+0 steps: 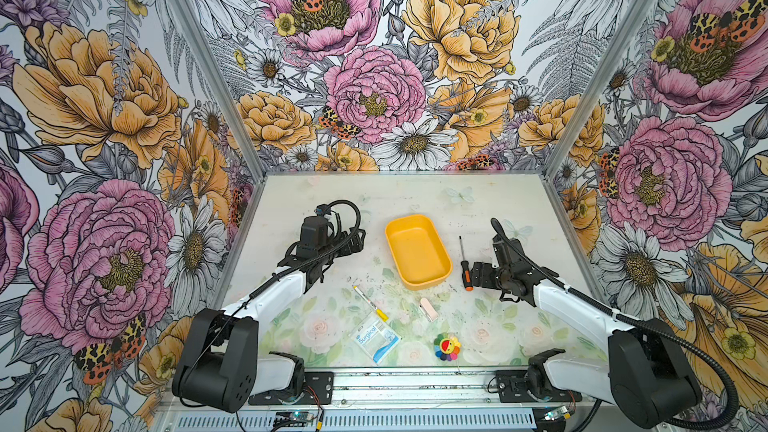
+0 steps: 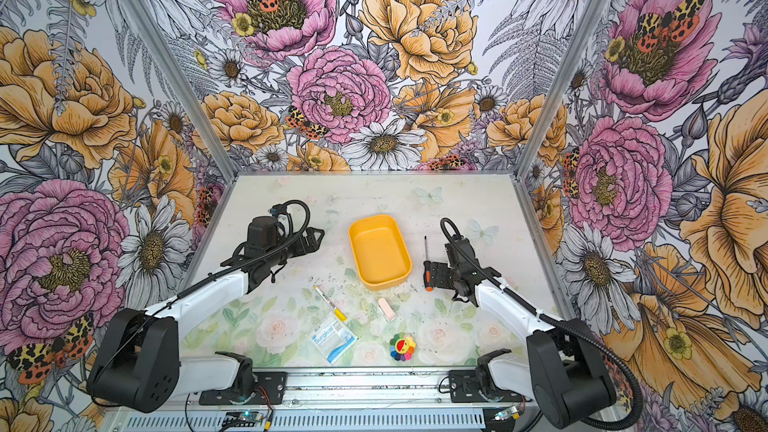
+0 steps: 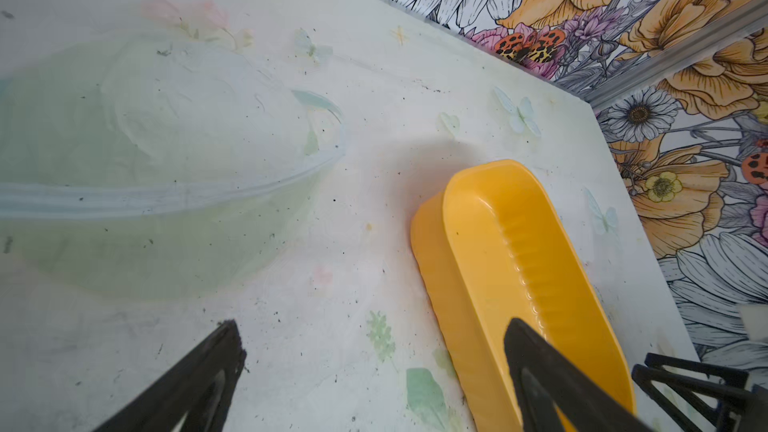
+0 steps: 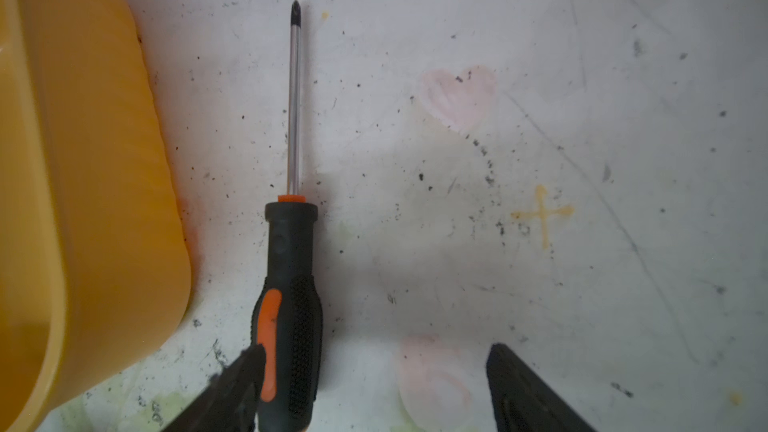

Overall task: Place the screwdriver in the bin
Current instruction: 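Move the right gripper over the black-and-orange screwdriver handle while the left arm lifts slightly, then lower the right gripper and close it on the screwdriver handle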

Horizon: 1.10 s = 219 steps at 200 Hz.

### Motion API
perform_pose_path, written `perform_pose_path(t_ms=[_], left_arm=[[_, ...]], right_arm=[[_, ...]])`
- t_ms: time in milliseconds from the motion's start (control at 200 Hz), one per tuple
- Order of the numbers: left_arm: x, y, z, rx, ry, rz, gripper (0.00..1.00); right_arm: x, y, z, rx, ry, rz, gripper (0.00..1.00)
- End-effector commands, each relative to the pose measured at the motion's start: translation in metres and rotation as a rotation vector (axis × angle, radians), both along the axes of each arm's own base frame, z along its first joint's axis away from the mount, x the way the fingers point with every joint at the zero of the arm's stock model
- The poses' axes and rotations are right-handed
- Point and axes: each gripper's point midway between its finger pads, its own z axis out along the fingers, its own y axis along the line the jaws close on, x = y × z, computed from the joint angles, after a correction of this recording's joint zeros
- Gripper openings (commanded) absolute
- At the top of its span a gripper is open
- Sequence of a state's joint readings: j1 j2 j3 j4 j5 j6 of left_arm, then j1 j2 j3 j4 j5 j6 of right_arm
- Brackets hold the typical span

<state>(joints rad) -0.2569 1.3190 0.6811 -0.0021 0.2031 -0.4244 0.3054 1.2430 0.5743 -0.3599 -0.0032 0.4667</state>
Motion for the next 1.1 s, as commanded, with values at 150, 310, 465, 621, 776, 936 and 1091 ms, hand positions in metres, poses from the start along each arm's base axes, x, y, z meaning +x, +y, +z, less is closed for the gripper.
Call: perform_pose_path(t_ms=[150, 310, 465, 621, 776, 936, 1091], left_arm=[[-0.009, -0.023, 0.01, -0.091, 0.027, -0.099, 0.99], [-0.013, -0.029, 0.015, -0.118, 0.03, -0.136, 0.99], [-0.013, -0.031, 0.016, -0.136, 0.039, -0.147, 0.99], [-0.015, -0.033, 0.018, -0.145, 0.041, -0.154, 0.99], [-0.017, -0.034, 0.021, -0.159, 0.037, -0.168, 0.99], [-0.018, -0.031, 0.018, -0.154, 0.041, -0.158, 0.99], [-0.02, -0.031, 0.016, -0.156, 0.044, -0.159, 0.99]], right_arm=[[0.01, 0.022, 0.002, -0.002, 0.012, 0.065, 0.82], [0.012, 0.029, -0.004, -0.011, 0.036, 0.087, 0.74], [0.015, 0.034, -0.011, -0.021, 0.06, 0.096, 0.62], [0.015, 0.035, -0.016, -0.031, 0.076, 0.101, 0.51], [0.014, 0.037, -0.021, -0.032, 0.093, 0.107, 0.41], [0.013, 0.04, -0.025, -0.022, 0.114, 0.11, 0.31], [0.013, 0.043, -0.028, -0.009, 0.13, 0.111, 0.09]])
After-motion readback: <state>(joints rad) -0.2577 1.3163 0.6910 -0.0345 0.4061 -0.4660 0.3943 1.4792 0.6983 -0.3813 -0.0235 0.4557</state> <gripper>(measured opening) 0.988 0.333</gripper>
